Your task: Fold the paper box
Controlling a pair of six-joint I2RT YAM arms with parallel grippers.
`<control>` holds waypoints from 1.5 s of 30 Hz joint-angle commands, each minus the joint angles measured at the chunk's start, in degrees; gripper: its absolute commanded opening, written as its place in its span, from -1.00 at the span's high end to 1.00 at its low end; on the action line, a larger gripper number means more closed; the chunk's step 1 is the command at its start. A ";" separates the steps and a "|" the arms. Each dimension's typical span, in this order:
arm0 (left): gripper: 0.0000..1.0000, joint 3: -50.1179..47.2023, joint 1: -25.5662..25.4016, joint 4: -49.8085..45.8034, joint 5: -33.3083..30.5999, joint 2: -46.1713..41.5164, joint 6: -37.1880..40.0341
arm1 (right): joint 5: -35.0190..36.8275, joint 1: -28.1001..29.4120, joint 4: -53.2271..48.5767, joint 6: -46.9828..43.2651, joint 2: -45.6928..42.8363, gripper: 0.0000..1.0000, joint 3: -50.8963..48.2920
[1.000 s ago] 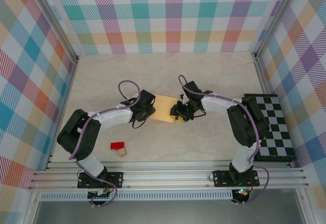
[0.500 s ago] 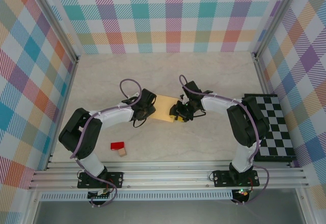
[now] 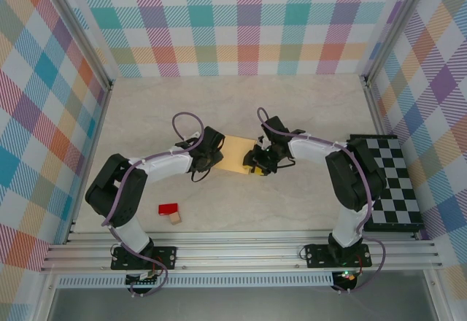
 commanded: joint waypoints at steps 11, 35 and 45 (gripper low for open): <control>0.07 0.03 0.13 -6.49 -1.67 2.88 0.95 | -1.09 0.08 2.14 -0.06 -0.19 0.40 1.26; 0.07 2.24 0.13 -8.80 -2.62 3.66 2.01 | 13.68 0.09 -9.13 -14.38 -0.83 0.51 5.90; 0.08 2.49 0.18 -9.12 -2.64 4.00 1.93 | 9.83 0.09 -4.70 -12.79 0.54 0.59 4.19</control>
